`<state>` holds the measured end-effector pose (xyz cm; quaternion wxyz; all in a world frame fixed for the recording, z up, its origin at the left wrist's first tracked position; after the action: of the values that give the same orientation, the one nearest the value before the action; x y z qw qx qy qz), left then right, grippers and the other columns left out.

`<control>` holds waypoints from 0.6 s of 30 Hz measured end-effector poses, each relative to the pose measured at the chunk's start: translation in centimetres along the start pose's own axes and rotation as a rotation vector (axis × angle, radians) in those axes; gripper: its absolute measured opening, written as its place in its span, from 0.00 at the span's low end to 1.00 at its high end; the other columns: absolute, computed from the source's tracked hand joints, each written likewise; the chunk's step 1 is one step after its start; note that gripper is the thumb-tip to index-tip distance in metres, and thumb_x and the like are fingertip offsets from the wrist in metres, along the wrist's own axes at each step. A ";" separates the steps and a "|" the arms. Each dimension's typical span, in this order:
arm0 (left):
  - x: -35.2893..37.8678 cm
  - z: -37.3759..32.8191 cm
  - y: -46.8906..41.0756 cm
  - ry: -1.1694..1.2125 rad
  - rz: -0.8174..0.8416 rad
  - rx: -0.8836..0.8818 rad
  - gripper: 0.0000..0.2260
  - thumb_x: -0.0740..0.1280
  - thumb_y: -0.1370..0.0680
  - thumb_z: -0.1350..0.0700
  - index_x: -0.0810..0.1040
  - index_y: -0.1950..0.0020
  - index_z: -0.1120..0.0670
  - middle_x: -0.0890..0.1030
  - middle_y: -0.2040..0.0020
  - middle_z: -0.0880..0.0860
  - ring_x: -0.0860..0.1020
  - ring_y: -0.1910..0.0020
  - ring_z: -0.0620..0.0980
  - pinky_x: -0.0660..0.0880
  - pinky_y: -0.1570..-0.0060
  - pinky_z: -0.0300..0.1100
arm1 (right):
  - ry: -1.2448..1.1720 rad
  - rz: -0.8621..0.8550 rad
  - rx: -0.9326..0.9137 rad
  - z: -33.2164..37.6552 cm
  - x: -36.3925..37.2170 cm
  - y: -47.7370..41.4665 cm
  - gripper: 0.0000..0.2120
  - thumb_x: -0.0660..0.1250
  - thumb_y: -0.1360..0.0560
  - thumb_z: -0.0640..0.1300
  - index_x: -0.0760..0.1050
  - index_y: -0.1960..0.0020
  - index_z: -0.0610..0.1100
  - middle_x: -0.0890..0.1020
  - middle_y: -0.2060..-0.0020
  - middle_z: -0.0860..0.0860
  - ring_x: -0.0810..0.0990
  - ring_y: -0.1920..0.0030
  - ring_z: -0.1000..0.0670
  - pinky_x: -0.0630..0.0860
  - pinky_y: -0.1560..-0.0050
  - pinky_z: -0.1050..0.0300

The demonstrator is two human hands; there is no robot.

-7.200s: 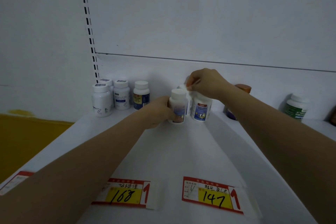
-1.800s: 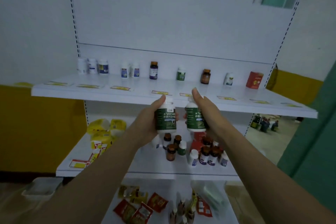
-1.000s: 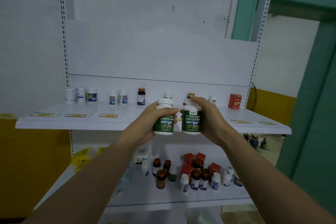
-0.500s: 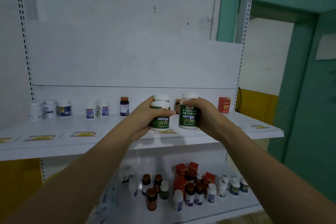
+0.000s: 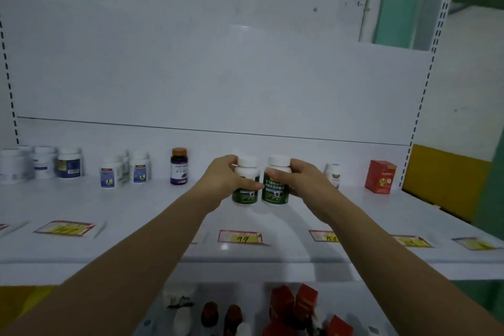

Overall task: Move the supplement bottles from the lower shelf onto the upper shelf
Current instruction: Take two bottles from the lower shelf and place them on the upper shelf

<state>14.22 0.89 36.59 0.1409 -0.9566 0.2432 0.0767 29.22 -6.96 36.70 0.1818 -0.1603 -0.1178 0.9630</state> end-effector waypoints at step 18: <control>-0.2 9.3 -13.3 -0.263 -0.139 -0.167 0.28 0.80 0.37 0.60 0.78 0.39 0.61 0.81 0.40 0.59 0.78 0.41 0.57 0.74 0.37 0.52 | 0.324 0.093 0.278 -8.0 2.3 -13.3 0.24 0.71 0.28 0.42 0.69 0.33 0.42 0.75 0.36 0.44 0.75 0.38 0.43 0.80 0.47 0.46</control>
<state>19.74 15.01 30.93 0.0965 -0.9613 0.1486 0.2110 34.20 7.37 32.51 0.1739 -0.2915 0.0541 0.9391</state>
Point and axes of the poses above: each hand's wrist, its own y-axis away from the middle knuckle, its own x-axis out of the palm, z = x × y, the point moved 3 cm from there along -y, towards the middle knuckle
